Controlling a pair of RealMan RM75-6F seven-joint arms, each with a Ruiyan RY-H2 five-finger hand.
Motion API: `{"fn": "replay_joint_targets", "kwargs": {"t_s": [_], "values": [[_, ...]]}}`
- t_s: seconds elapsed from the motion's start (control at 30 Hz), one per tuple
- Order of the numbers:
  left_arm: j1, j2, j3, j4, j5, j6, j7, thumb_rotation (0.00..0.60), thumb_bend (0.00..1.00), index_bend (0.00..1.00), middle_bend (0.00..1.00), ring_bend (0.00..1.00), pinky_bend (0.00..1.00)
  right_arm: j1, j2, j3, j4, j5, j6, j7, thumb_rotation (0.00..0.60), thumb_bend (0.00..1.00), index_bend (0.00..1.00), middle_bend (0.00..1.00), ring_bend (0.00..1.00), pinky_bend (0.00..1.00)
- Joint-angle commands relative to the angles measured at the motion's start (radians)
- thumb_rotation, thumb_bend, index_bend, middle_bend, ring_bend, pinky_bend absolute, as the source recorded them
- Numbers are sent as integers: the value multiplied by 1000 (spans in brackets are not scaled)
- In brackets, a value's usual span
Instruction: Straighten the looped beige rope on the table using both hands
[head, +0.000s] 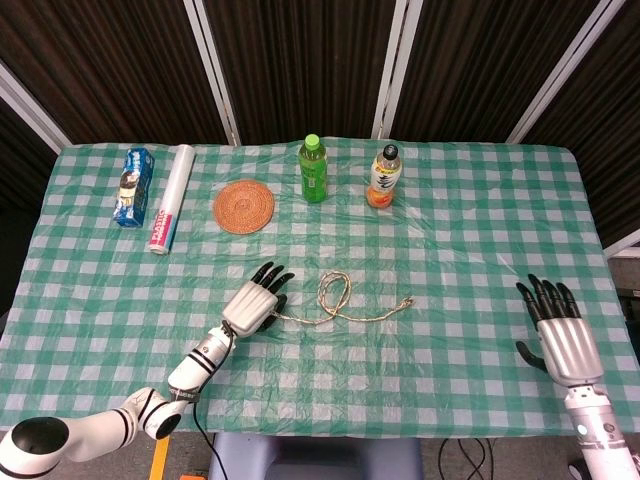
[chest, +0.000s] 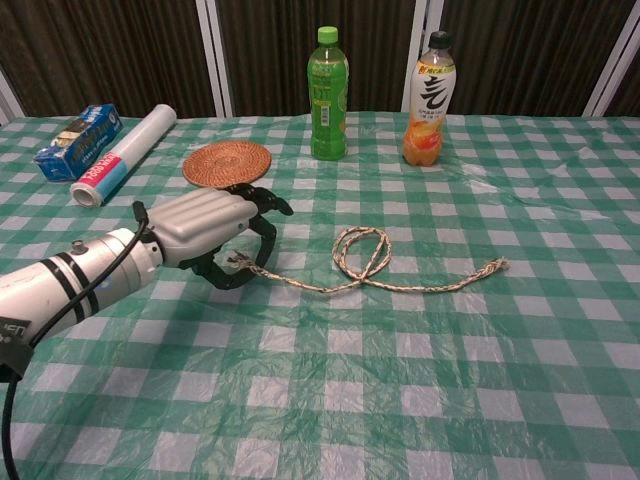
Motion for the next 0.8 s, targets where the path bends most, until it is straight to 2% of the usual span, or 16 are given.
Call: {"fn": "replay_joint_targets", "kwargs": {"t_s": [0.03,0.17,0.27,0.3,0.47,0.8], "values": [[19,26,10,-34,1,21,16,600,441,638,109,0,51,72,-53,12,53,-54,-54,1,600,352,236,0,0,0],[26,35,11,-48,0,29,20,600,441,639,117,0,53,102,-68,16,66,-66,-85,-12,600,351,321,0,0,0],[44,52,13,-72,-6,46,20,600,443,640,126,0,56,198,-114,27,99,-111,-178,-76,600,351,408,0,0,0],[52,62,16,-79,-10,50,24,600,442,640,126,0,56,262,-154,38,119,-137,-238,-120,600,351,432,0,0,0],[62,83,17,-103,-20,49,44,600,441,640,126,0,56,342,-243,55,199,-156,-282,-163,600,351,478,0,0,0],[69,102,13,-108,-30,45,37,600,438,641,130,0,57,433,-355,62,346,-91,-391,-224,600,351,562,0,0,0]]}}
